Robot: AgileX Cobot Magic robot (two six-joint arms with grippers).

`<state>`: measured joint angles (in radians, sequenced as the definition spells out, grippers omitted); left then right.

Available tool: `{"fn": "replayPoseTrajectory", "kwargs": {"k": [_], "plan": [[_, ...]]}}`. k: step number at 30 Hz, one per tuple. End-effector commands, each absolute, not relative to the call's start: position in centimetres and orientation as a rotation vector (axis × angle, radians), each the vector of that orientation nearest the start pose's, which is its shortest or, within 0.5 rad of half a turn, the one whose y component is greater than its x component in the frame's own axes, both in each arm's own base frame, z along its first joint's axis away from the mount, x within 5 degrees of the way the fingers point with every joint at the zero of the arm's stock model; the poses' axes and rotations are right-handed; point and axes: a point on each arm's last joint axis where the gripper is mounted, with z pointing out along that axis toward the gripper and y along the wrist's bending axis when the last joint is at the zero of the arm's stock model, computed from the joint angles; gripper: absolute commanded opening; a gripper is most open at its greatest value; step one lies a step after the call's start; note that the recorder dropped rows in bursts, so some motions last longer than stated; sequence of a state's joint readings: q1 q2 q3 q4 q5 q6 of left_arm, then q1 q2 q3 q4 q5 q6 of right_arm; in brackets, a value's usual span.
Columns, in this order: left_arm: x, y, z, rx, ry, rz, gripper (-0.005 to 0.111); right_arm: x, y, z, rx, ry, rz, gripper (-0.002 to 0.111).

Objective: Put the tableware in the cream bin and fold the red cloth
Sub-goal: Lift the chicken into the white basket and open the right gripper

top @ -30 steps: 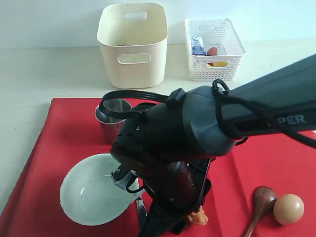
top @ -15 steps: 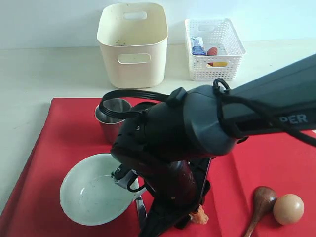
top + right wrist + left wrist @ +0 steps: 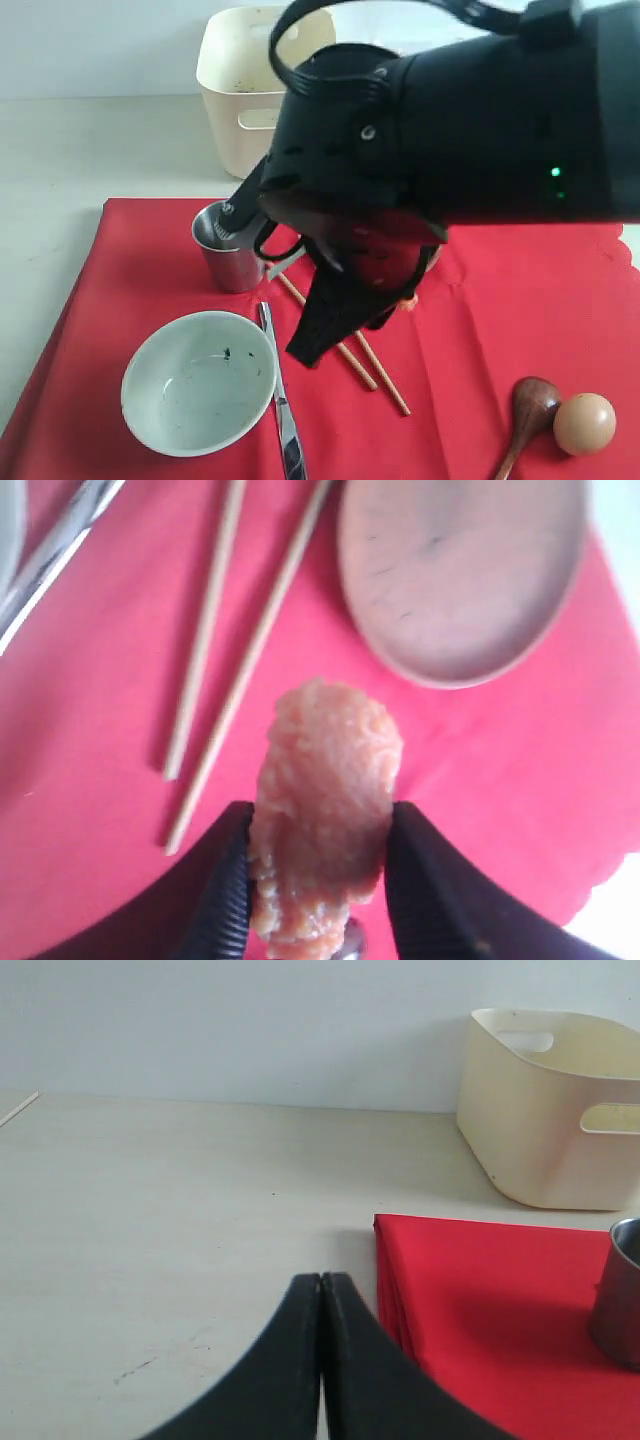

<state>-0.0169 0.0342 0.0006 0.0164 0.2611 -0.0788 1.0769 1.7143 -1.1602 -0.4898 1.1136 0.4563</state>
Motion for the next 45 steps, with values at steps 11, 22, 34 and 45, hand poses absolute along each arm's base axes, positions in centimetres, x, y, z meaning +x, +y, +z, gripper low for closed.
{"fn": "replayPoseTrajectory", "kwargs": {"k": [11,22,34,45], "plan": [[5.8,-0.1,18.8,-0.039,1.780,-0.059,0.001,28.6,19.5,24.6,-0.755,2.380,-0.394,0.000],[5.8,-0.1,18.8,-0.039,1.780,-0.059,0.001,42.1,12.5,26.2,-0.242,2.189,-0.119,0.000],[5.8,-0.1,18.8,-0.039,1.780,-0.059,0.001,46.5,13.9,24.0,-0.296,2.055,0.034,0.000],[5.8,-0.1,18.8,-0.039,1.780,-0.059,0.001,49.7,12.0,18.0,-0.068,2.220,-0.014,0.007]]}}
